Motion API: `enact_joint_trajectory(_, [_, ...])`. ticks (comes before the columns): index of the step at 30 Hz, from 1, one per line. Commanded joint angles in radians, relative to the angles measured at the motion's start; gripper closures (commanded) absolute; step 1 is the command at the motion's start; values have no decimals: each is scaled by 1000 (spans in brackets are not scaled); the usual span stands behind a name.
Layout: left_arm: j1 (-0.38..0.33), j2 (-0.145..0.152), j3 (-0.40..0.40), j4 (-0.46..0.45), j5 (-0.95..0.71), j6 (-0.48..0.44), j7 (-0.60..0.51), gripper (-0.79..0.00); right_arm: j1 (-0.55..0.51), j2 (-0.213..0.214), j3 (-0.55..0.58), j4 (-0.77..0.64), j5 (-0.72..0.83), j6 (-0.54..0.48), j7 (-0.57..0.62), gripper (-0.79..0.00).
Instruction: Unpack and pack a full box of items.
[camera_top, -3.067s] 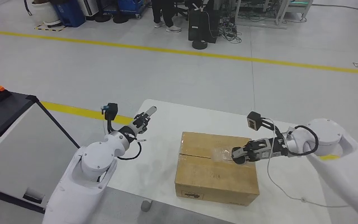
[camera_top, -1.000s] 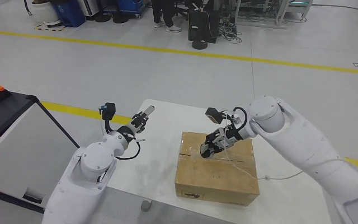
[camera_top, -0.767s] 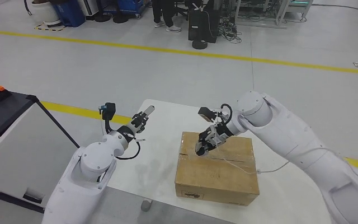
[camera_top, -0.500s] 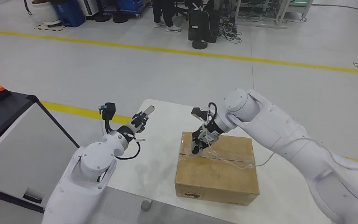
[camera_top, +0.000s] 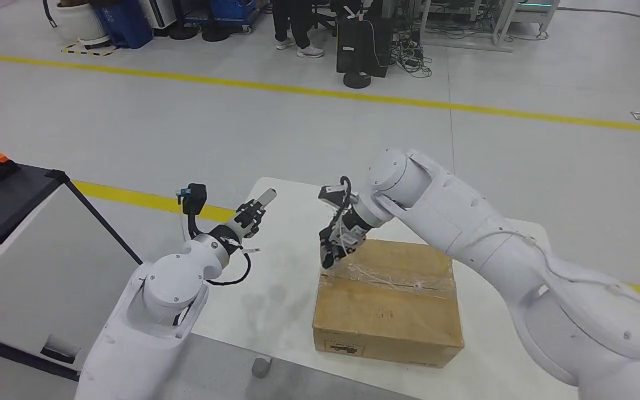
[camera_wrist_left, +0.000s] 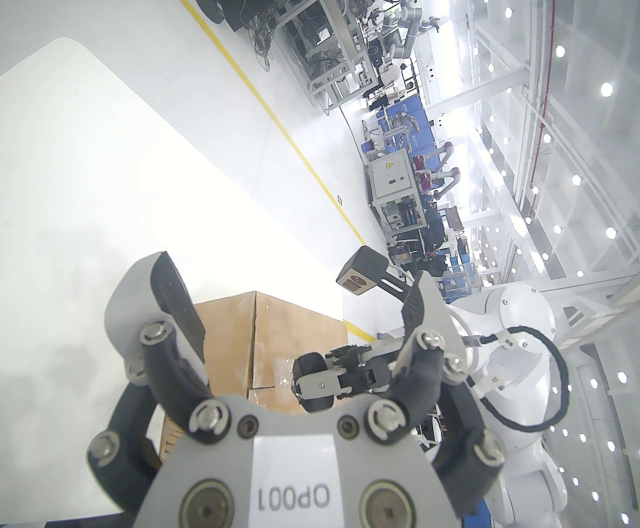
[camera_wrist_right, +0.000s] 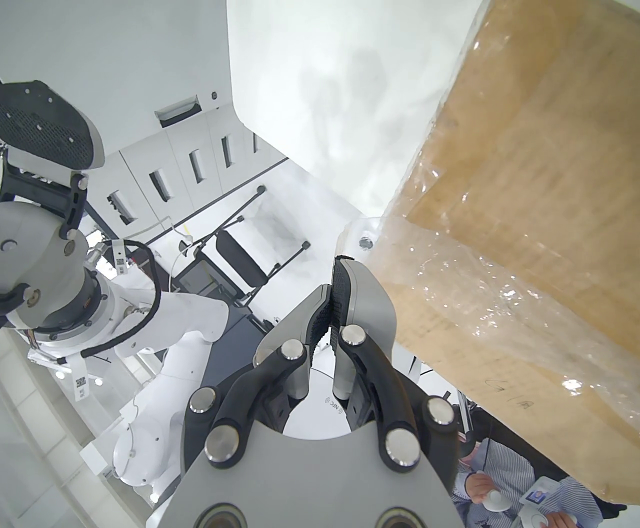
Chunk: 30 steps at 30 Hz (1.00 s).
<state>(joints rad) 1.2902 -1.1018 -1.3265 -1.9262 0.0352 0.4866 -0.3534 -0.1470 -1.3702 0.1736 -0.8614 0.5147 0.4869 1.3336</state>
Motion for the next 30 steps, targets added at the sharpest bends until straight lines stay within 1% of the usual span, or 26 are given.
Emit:
enact_joint_trajectory(1, [0, 0, 0, 0, 0, 0, 0, -785, -1, -23, -4, 27, -5, -9, 9, 0])
enact_joint_trajectory(6, [0, 0, 0, 0, 0, 0, 0, -785, -9, -76, -4, 89, -36, -30, 30, 0])
enact_joint_trajectory(10, [0, 0, 0, 0, 0, 0, 0, -785, -12, -110, -4, 129, -56, -47, 46, 0])
enact_joint_trajectory(19, [0, 0, 0, 0, 0, 0, 0, -785, -36, -174, -4, 206, -107, -72, 72, 0])
enact_joint_trajectory(30, [0, 0, 0, 0, 0, 0, 0, -785, -43, -241, -4, 295, -167, -73, 72, 0])
